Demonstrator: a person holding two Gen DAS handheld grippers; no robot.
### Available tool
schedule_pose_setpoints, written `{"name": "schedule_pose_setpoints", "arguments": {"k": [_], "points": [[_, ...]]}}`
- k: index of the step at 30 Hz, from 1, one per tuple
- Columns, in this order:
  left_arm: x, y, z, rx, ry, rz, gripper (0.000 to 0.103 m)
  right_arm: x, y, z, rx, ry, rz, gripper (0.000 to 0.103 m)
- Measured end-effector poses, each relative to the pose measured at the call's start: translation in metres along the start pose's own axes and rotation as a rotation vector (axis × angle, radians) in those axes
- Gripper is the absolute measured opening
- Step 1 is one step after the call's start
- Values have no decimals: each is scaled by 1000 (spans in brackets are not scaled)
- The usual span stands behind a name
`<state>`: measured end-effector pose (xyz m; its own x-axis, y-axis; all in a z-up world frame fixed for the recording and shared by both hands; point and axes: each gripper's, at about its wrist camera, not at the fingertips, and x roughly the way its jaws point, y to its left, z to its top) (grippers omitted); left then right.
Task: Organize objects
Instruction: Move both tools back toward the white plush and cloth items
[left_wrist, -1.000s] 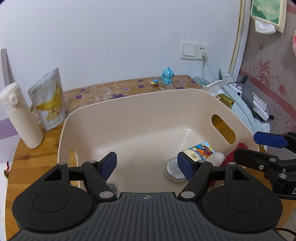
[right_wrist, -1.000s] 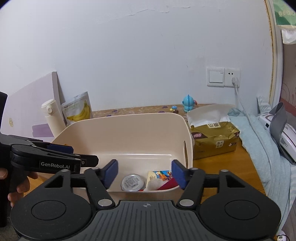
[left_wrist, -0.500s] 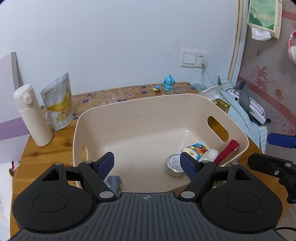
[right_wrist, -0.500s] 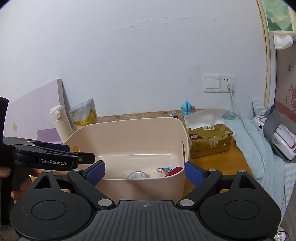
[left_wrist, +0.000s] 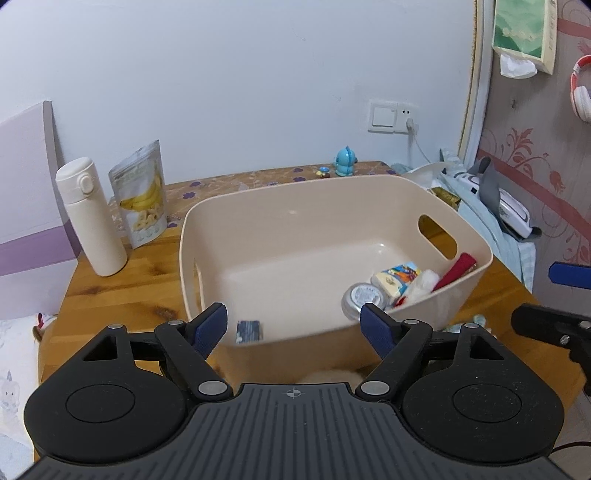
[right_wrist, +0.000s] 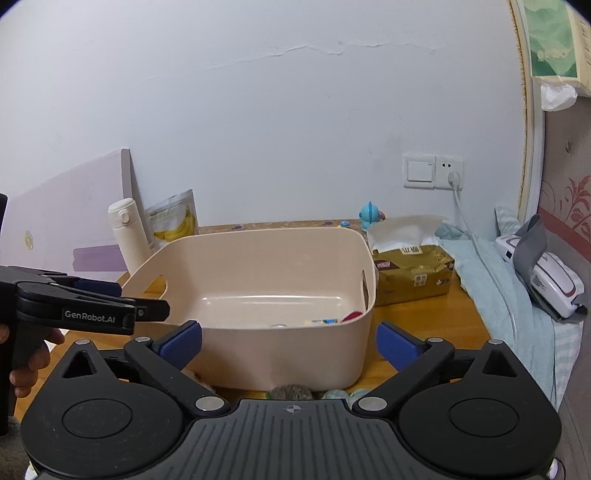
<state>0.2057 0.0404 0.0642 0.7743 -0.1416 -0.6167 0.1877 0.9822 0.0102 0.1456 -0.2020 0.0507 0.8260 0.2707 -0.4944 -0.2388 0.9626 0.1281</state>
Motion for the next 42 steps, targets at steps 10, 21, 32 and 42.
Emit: {"name": "schedule_pose_setpoints", "arguments": {"k": [10, 21, 32, 42], "points": [[-11, -2, -25, 1, 19, -2, 81, -3, 11, -27, -57, 68, -12, 103], [-13, -13, -55, 43, 69, -18, 81, -3, 10, -47, -58, 115, -24, 103], [-4, -9, -86, 40, 151, -22, 81, 4, -8, -77, -1, 204, -54, 103], [6, -6, -111, 37, 222, -16, 81, 15, -14, -92, 3, 252, -81, 103]]}}
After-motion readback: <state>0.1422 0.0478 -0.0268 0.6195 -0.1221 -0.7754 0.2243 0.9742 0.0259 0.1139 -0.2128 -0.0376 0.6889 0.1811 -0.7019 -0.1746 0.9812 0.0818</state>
